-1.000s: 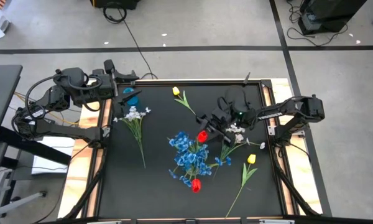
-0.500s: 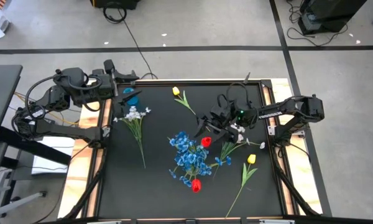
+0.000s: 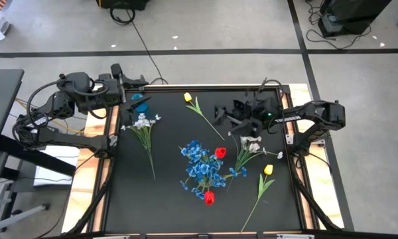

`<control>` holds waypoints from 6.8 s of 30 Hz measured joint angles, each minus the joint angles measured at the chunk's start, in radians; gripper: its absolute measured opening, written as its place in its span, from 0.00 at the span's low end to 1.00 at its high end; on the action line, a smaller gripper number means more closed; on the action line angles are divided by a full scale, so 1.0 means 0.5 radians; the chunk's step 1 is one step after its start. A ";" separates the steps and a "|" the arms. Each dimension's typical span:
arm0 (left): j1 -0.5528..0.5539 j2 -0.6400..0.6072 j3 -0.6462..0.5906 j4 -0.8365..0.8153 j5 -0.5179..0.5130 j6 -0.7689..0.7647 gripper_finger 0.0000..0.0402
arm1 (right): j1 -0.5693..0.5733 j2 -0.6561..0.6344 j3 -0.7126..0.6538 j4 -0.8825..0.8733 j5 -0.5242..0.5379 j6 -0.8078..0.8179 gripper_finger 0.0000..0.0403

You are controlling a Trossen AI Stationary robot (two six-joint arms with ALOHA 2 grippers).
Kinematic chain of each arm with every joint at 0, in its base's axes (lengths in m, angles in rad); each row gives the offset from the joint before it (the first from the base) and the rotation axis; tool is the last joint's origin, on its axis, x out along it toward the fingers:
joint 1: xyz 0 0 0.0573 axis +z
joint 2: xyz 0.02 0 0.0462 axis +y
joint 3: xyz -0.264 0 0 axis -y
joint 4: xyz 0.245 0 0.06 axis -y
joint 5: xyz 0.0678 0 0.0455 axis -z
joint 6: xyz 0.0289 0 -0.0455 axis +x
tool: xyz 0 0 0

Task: Sort flowers into vase by color
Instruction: Put the bottom yellow flower into the blue vase

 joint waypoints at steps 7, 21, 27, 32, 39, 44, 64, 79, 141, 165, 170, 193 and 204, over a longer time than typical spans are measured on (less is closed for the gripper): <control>0.000 0.000 0.000 0.000 0.000 0.000 0.54 | -0.115 0.002 0.000 -0.185 0.340 0.020 0.87; 0.000 -0.001 0.001 0.000 0.000 0.000 0.54 | -0.475 0.002 0.001 -0.890 0.375 -0.082 0.69; 0.000 0.000 0.000 0.000 0.000 0.000 0.54 | -0.562 0.002 0.226 -1.445 0.292 -0.043 0.55; 0.000 0.000 0.000 0.000 0.000 0.000 0.54 | -0.603 0.004 0.676 -2.881 0.719 -0.489 0.43; 0.000 -0.001 0.000 0.000 0.000 0.000 0.54 | -0.607 -0.001 1.125 -4.348 1.473 -0.853 0.32; 0.000 0.000 0.000 -0.001 0.000 0.000 0.54 | -0.595 0.000 1.109 -5.050 1.371 -0.555 0.29; 0.000 0.000 0.000 0.000 0.000 0.000 0.54 | 0.568 -0.659 0.245 -5.257 1.183 1.410 0.31; 0.000 0.000 0.000 0.002 0.000 0.000 0.54 | 1.220 -0.611 0.047 -4.934 1.138 2.257 0.57; 0.000 0.000 0.000 0.000 0.000 0.000 0.54 | 0.711 -0.841 0.384 -5.277 2.432 1.459 0.03; 0.000 0.000 0.000 0.000 0.000 -0.001 0.54 | -0.498 -0.454 0.661 -3.384 1.759 -0.948 0.03; 0.000 0.000 0.000 0.000 0.000 0.000 0.54 | -0.507 -0.190 0.910 -3.374 1.618 -1.142 0.03; 0.000 0.001 0.000 0.066 -0.001 -0.343 0.54 | -0.472 0.527 1.958 -3.390 1.107 -1.617 0.03; 0.001 0.020 0.001 0.136 -0.097 -0.368 0.54 | -0.430 0.628 2.098 -3.258 1.035 -1.760 0.03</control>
